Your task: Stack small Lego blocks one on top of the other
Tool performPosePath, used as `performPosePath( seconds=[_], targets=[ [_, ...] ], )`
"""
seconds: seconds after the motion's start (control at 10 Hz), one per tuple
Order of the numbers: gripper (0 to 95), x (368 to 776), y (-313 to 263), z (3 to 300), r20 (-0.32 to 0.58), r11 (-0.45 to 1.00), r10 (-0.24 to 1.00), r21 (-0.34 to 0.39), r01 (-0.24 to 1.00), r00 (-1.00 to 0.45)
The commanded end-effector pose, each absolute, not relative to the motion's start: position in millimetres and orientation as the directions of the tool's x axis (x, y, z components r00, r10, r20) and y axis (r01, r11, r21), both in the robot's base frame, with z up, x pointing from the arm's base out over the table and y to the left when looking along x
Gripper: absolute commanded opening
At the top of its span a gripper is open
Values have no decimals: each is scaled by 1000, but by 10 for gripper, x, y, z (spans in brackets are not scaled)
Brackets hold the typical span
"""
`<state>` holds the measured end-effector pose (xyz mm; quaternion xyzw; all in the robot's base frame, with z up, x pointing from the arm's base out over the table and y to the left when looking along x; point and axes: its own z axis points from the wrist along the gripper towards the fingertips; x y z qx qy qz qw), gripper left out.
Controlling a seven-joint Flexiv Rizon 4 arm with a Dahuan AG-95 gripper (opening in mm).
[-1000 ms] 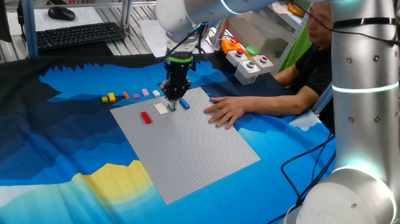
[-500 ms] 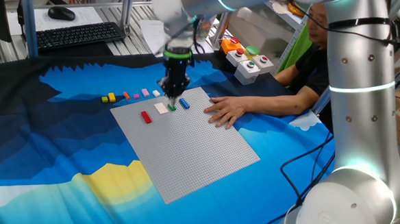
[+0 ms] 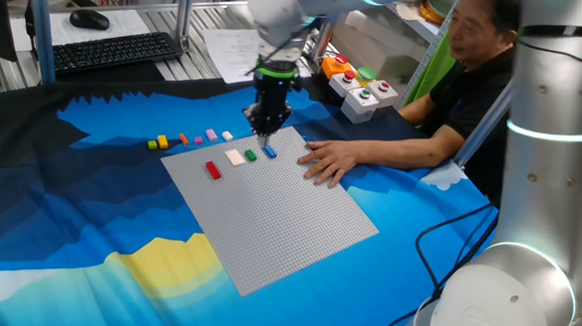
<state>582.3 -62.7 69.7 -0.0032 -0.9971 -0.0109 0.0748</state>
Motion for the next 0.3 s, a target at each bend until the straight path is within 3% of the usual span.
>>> performPosePath(
  seconds=[0.1, 0.3],
  targets=[
    [0, 5846, -632, 699, 170, 1000, 15, 9, 17, -985],
    [0, 5846, -632, 699, 176, 1000, 19, -5, 19, -984]
  ],
)
